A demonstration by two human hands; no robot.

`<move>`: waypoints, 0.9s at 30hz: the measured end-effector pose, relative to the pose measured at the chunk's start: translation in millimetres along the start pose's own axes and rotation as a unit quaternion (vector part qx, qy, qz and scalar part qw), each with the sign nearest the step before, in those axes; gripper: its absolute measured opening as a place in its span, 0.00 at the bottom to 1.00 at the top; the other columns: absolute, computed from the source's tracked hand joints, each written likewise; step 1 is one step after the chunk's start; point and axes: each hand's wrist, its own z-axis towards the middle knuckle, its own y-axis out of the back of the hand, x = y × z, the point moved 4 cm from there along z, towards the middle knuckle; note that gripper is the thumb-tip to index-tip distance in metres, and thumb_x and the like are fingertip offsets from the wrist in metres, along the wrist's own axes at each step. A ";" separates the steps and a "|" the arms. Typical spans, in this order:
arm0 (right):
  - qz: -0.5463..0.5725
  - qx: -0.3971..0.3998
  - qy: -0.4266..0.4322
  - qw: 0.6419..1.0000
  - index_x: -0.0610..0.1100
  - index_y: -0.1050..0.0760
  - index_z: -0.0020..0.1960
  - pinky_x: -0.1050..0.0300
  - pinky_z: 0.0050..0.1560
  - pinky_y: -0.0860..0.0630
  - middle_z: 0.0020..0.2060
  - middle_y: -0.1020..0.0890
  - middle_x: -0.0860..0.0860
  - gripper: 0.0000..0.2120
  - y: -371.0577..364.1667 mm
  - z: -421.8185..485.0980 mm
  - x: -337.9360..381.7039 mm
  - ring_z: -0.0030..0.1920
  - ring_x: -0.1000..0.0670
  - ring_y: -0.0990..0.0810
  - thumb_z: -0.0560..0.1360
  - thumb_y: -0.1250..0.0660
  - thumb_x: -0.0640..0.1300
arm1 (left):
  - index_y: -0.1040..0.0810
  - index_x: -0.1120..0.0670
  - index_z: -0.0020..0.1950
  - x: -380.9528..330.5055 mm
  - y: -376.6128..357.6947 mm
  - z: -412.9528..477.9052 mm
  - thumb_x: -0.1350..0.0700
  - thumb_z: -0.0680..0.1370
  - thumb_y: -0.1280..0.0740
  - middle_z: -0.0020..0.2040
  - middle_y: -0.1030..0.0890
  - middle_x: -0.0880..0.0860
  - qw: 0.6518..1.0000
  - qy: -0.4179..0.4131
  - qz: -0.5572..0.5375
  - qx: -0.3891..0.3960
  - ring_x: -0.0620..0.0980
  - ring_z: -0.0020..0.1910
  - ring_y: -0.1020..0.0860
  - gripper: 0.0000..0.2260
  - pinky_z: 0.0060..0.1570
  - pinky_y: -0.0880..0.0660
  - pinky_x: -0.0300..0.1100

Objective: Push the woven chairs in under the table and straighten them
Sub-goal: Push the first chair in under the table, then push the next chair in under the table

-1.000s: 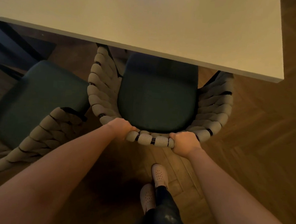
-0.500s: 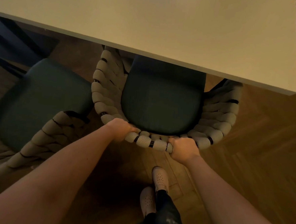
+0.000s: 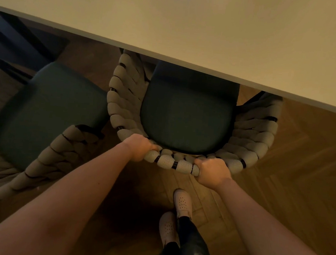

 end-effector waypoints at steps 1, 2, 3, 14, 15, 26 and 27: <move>0.000 0.001 0.005 1.000 0.49 0.23 0.47 0.59 0.36 0.33 0.39 0.19 0.53 0.06 -0.7 0.9 -0.2 0.38 0.50 0.20 0.72 0.35 0.48 | 0.39 0.42 0.75 0.0 0.0 -0.3 0.56 0.79 0.35 0.63 0.24 0.50 1.000 0.000 -0.001 0.000 0.49 0.59 0.24 0.27 0.61 0.26 0.46; -0.002 0.004 0.009 1.000 0.50 0.24 0.47 0.59 0.36 0.33 0.39 0.19 0.53 0.06 -1.9 1.8 -0.4 0.38 0.50 0.21 0.72 0.35 0.49 | 0.39 0.42 0.75 -0.3 0.1 -0.3 0.56 0.79 0.35 0.63 0.24 0.50 1.000 0.000 0.001 -0.002 0.49 0.59 0.24 0.27 0.61 0.26 0.46; -0.003 0.007 0.012 1.000 0.50 0.24 0.47 0.59 0.36 0.33 0.40 0.19 0.53 0.06 -2.3 2.2 -0.4 0.37 0.51 0.22 0.72 0.35 0.49 | 0.39 0.43 0.75 -0.7 0.7 -0.5 0.57 0.79 0.35 0.63 0.24 0.50 1.000 0.001 0.003 -0.004 0.49 0.59 0.24 0.27 0.61 0.26 0.46; 0.004 0.047 -0.015 0.999 0.53 0.28 0.47 0.61 0.37 0.33 0.41 0.20 0.57 0.07 1.6 1.9 2.5 0.40 0.54 0.22 0.73 0.36 0.55 | 0.36 0.47 0.74 -3.4 -4.5 1.1 0.58 0.77 0.33 0.66 0.26 0.51 0.999 0.030 0.029 -0.007 0.51 0.63 0.26 0.26 0.64 0.28 0.48; 0.007 0.053 -0.024 0.998 0.54 0.29 0.47 0.60 0.38 0.32 0.41 0.21 0.57 0.08 2.6 1.5 4.5 0.40 0.54 0.22 0.73 0.36 0.57 | 0.35 0.48 0.73 -2.6 -7.8 1.3 0.58 0.77 0.33 0.66 0.26 0.51 0.999 0.029 0.039 -0.016 0.52 0.63 0.26 0.26 0.65 0.29 0.49; 0.044 -0.042 -0.088 0.994 0.53 0.44 0.77 0.46 0.73 0.40 0.73 0.34 0.49 0.38 3.8 13.2 120.2 0.72 0.48 0.35 0.73 0.34 0.61 | 0.53 0.47 0.80 39.9 -70.1 -103.4 0.52 0.79 0.35 0.80 0.58 0.55 0.972 0.019 -0.052 -0.230 0.53 0.78 0.61 0.35 0.73 0.63 0.49; 0.038 -0.074 -0.085 0.993 0.52 0.45 0.78 0.43 0.75 0.45 0.75 0.38 0.48 0.39 3.2 17.6 148.2 0.75 0.47 0.40 0.73 0.33 0.60 | 0.54 0.47 0.80 54.7 -85.6 -123.0 0.51 0.79 0.35 0.80 0.59 0.55 0.970 0.032 -0.062 -0.233 0.53 0.78 0.61 0.36 0.74 0.63 0.49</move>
